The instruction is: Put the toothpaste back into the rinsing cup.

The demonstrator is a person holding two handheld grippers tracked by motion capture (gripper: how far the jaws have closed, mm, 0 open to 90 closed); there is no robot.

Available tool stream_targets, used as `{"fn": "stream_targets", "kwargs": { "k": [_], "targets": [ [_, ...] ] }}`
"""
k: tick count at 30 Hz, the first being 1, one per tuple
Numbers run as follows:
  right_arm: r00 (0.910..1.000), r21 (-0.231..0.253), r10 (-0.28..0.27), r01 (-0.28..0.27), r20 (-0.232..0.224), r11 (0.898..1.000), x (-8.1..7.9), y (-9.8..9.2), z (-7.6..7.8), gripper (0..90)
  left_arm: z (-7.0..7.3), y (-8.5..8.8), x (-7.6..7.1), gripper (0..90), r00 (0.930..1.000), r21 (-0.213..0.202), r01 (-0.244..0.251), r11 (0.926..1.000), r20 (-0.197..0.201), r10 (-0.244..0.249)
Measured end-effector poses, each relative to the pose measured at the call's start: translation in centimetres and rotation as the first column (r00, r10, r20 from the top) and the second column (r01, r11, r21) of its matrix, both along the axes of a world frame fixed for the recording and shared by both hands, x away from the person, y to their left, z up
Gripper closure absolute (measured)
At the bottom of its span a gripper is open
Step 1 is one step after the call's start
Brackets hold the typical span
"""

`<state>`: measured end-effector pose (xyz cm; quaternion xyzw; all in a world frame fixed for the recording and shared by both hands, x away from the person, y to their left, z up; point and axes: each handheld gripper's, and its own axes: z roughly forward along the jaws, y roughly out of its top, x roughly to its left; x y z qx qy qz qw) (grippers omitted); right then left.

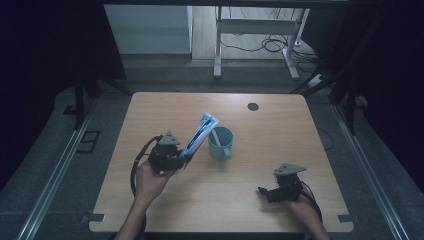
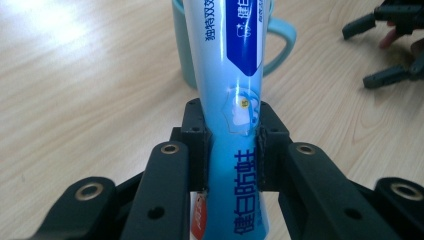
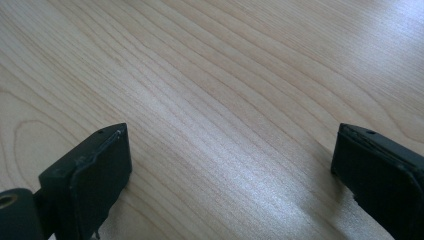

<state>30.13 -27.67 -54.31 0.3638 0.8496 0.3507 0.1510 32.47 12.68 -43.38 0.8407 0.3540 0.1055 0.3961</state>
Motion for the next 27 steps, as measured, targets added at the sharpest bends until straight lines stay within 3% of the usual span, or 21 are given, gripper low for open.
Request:
{"fn": "stream_targets", "kwargs": {
  "k": [8,27],
  "targets": [
    [1.0,-0.001,0.001,-0.001,-0.001,1.0,0.0,0.0,0.0,2.6,0.6,-1.7,1.1,72.3,0.9992,-0.033,0.0,0.9995,0.041,0.001],
    [1.0,0.0,0.001,-0.001,0.0,1.0,0.0,0.0,0.0,2.7,1.1,-4.3,3.9,72.3,0.9956,-0.112,-0.015,0.9936,0.09,0.025]
  ]
}}
